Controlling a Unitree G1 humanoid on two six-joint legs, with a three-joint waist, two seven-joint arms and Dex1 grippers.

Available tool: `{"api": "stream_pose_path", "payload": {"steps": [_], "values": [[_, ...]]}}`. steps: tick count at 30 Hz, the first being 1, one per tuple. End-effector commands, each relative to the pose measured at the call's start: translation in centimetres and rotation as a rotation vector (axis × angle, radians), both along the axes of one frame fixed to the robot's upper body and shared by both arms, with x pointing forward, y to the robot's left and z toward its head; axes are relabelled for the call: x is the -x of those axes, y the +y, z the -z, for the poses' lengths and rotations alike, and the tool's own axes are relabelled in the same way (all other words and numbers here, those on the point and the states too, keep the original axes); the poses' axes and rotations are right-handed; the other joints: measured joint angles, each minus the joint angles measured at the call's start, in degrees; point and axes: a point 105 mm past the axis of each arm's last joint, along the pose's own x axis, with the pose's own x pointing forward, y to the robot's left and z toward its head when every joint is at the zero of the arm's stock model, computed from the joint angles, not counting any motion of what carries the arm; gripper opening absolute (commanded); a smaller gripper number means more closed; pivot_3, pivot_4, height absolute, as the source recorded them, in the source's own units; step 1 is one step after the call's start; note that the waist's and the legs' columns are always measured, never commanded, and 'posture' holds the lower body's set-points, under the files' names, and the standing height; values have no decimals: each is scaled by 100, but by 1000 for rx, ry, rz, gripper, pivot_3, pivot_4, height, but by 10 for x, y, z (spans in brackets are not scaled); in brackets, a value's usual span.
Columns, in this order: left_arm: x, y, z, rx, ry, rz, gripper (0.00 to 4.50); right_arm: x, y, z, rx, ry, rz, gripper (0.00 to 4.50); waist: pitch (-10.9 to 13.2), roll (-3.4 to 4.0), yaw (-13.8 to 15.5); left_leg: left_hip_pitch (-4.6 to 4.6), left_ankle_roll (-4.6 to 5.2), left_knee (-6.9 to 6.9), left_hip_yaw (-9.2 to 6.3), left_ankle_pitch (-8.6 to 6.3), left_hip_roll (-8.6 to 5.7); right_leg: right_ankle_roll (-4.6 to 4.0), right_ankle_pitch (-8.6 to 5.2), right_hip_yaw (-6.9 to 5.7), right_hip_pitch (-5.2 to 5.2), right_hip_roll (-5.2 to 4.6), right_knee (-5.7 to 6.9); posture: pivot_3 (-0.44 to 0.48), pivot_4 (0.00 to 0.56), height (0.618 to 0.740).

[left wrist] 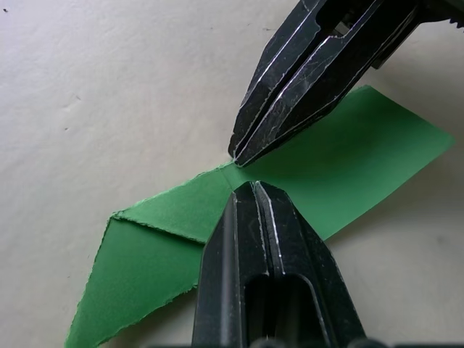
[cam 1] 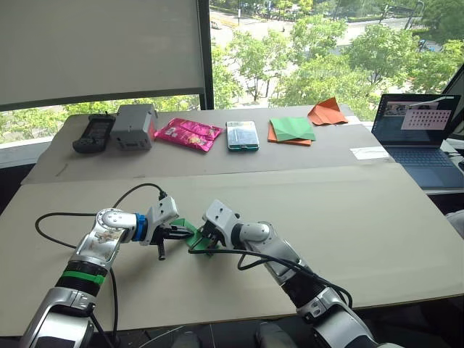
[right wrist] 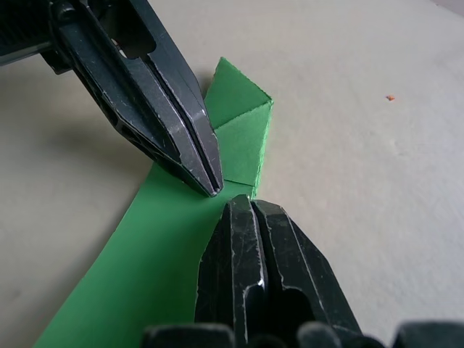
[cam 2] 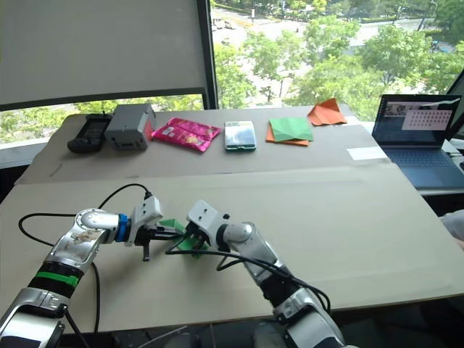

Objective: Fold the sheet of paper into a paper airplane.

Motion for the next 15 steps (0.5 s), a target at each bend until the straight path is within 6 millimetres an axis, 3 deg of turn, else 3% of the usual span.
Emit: {"api": "stream_pose_path", "payload": {"steps": [1,15], "values": [[1,3,0,-21,-7,-6,0,18,-12,43,150,118,-23,8,-7,-1,1,1,0,0,0,0,0,-1,-1,0,0,0,0,0,150,740],[-1,4,2,-34,-10,-10,0,32,-19,50,228,109,-90,8,-24,-3,4,5,1,0,0,-1,-1,0,-9,0,0,0,1,0,150,740]]}}
